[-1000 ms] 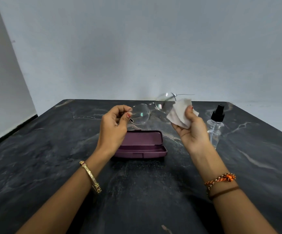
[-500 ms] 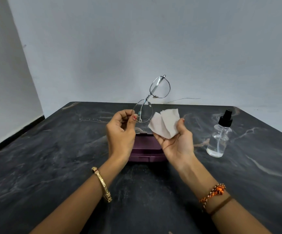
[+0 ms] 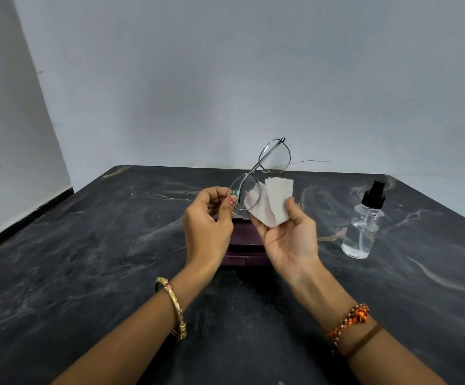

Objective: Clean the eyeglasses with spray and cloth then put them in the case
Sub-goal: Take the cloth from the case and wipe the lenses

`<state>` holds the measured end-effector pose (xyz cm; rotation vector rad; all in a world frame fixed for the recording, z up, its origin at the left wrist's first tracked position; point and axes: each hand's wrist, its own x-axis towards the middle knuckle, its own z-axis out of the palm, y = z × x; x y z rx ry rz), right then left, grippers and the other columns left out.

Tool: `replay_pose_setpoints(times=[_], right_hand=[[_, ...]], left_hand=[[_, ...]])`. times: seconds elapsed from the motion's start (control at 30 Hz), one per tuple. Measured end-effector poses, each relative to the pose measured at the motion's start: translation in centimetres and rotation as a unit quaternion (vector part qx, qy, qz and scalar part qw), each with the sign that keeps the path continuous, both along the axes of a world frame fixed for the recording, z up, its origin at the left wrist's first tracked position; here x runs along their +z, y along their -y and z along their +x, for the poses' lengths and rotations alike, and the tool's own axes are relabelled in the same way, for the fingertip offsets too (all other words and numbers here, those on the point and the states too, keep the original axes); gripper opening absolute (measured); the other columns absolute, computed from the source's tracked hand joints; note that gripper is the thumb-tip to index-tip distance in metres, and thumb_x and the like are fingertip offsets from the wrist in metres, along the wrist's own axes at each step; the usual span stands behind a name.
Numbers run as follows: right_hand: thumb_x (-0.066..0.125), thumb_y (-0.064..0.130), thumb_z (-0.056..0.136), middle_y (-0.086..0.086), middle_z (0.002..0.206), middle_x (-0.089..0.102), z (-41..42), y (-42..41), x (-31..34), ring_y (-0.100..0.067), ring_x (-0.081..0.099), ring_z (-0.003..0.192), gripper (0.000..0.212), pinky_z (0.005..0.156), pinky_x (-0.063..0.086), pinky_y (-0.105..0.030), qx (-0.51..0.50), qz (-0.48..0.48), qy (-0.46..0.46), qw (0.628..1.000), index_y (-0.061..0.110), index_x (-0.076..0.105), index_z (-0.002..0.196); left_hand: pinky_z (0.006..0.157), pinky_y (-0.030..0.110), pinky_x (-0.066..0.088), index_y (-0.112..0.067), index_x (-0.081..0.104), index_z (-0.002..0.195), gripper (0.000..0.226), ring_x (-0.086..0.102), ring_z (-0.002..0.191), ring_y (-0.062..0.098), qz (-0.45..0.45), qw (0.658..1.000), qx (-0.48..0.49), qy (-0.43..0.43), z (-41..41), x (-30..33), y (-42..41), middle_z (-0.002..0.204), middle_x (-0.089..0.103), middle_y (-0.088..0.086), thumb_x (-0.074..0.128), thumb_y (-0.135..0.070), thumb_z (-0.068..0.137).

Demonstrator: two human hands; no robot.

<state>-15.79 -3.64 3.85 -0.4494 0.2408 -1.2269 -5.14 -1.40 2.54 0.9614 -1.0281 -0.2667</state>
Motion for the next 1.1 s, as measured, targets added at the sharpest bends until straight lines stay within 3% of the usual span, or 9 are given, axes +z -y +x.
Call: replay_pose_setpoints(times=[0.1, 0.3, 0.4, 0.53, 0.73, 0.87, 1.0, 1.1], right_hand=[[0.037, 0.018, 0.096, -0.010, 0.099, 0.067, 0.07, -0.01, 0.02, -0.019, 0.069, 0.082, 0.029, 0.074, 0.056, -0.034, -0.002, -0.017, -0.011, 1.000, 0.006, 0.051, 0.118], [0.039, 0.016, 0.095, -0.007, 0.105, 0.062, 0.46, 0.06, -0.14, -0.018, 0.062, 0.091, 0.024, 0.069, 0.057, -0.024, -0.049, -0.044, -0.043, 0.997, 0.011, 0.050, 0.116], [0.040, 0.018, 0.095, -0.004, 0.105, 0.062, 0.48, 0.16, -0.13, -0.015, 0.060, 0.095, 0.017, 0.077, 0.054, -0.027, -0.072, -0.046, -0.048, 0.995, 0.017, 0.054, 0.104], [0.042, 0.020, 0.094, -0.003, 0.103, 0.063, 0.47, 0.07, -0.24, -0.013, 0.062, 0.089, 0.015, 0.069, 0.056, -0.024, -0.084, -0.046, -0.057, 0.994, 0.021, 0.056, 0.099], [0.046, 0.021, 0.092, -0.006, 0.112, 0.062, 0.42, -0.25, -0.16, -0.016, 0.063, 0.095, 0.014, 0.068, 0.058, -0.025, -0.065, -0.055, -0.054, 0.995, 0.021, 0.058, 0.099], [0.047, 0.015, 0.091, -0.006, 0.101, 0.065, 0.55, -0.44, -0.18, -0.016, 0.064, 0.089, 0.014, 0.068, 0.058, -0.025, -0.055, -0.062, -0.058, 0.995, 0.019, 0.061, 0.092], [0.048, 0.009, 0.089, -0.009, 0.097, 0.064, 0.76, -0.59, -0.34, -0.021, 0.063, 0.088, 0.012, 0.067, 0.057, -0.026, -0.052, -0.081, -0.086, 0.992, 0.015, 0.059, 0.089], [0.051, 0.003, 0.086, -0.009, 0.097, 0.062, 0.83, -0.63, -0.47, -0.024, 0.061, 0.088, 0.012, 0.066, 0.057, -0.028, -0.063, -0.091, -0.098, 0.989, 0.014, 0.055, 0.087]], left_hand=[[0.064, 0.007, 0.047, -0.033, 0.058, 0.075, 0.029, 0.058, 0.067, -0.007, 0.000, 1.000, 0.002, 0.005, 0.02, -0.08, 0.05, 0.074, 0.061, -0.013, 0.062, -0.005, 0.080], [0.064, 0.007, 0.047, -0.033, 0.058, 0.076, 0.028, 0.057, 0.068, -0.007, -0.008, 1.000, -0.005, 0.011, -0.21, -0.11, -0.16, 0.075, 0.061, -0.014, 0.062, -0.005, 0.079], [0.066, 0.008, 0.047, -0.033, 0.058, 0.076, 0.028, 0.057, 0.069, -0.006, -0.008, 1.000, -0.009, 0.016, -0.35, -0.10, -0.30, 0.075, 0.061, -0.014, 0.062, -0.005, 0.080], [0.068, 0.009, 0.048, -0.034, 0.057, 0.075, 0.029, 0.057, 0.069, -0.005, 0.000, 1.000, -0.009, 0.030, -0.68, -0.17, -0.43, 0.075, 0.061, -0.015, 0.062, -0.005, 0.080], [0.066, 0.007, 0.047, -0.034, 0.057, 0.075, 0.030, 0.058, 0.070, -0.006, 0.006, 0.999, -0.005, 0.035, -0.62, -0.13, -0.53, 0.075, 0.061, -0.015, 0.062, -0.005, 0.080], [0.065, 0.009, 0.048, -0.034, 0.059, 0.075, 0.030, 0.059, 0.070, -0.005, 0.004, 0.999, -0.012, 0.037, -0.63, -0.12, -0.59, 0.072, 0.063, -0.015, 0.063, -0.005, 0.079], [0.064, 0.008, 0.048, -0.036, 0.060, 0.071, 0.033, 0.060, 0.069, -0.004, 0.007, 0.999, -0.020, 0.034, -0.72, -0.05, -0.63, 0.069, 0.065, -0.027, 0.063, -0.004, 0.078], [0.068, 0.015, 0.051, -0.035, 0.060, 0.074, 0.032, 0.061, 0.072, 0.000, 0.005, 0.999, -0.026, 0.046, -0.82, 0.01, -0.89, 0.071, 0.066, -0.018, 0.063, -0.003, 0.078]])
